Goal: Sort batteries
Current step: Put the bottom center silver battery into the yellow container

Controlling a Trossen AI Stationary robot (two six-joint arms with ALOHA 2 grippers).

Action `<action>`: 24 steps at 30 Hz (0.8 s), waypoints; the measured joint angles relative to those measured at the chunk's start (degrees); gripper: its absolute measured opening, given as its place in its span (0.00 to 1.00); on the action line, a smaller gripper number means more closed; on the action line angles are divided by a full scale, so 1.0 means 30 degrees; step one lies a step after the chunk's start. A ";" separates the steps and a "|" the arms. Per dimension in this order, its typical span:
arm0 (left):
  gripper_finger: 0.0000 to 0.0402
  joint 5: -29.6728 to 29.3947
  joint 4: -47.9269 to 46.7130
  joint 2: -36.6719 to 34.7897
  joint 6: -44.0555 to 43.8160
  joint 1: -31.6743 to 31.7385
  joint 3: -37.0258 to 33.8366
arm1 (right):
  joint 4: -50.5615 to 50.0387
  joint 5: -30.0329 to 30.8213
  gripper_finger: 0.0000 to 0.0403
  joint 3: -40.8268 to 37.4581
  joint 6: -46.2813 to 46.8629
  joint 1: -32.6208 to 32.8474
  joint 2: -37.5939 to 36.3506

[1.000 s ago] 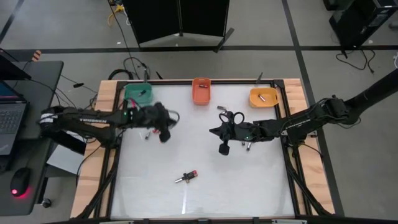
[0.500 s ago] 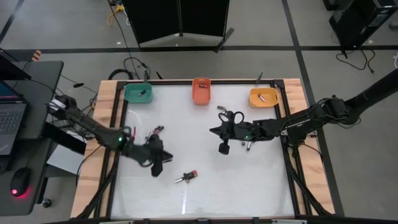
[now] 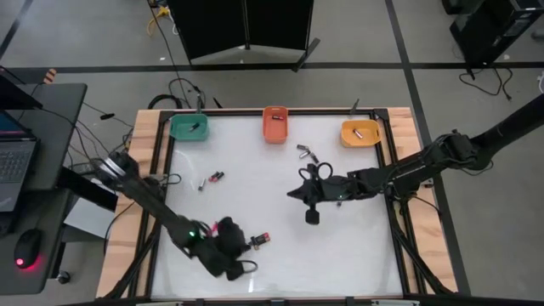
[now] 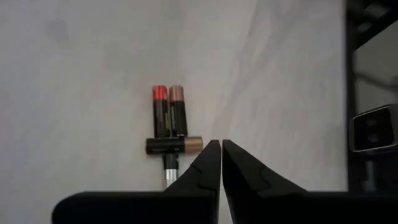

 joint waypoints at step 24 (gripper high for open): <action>0.46 0.1765 -1.0448 0.5113 -0.4076 -0.0234 0.6415 | -0.0395 0.0000 0.03 0.0000 -0.0350 0.1845 0.0000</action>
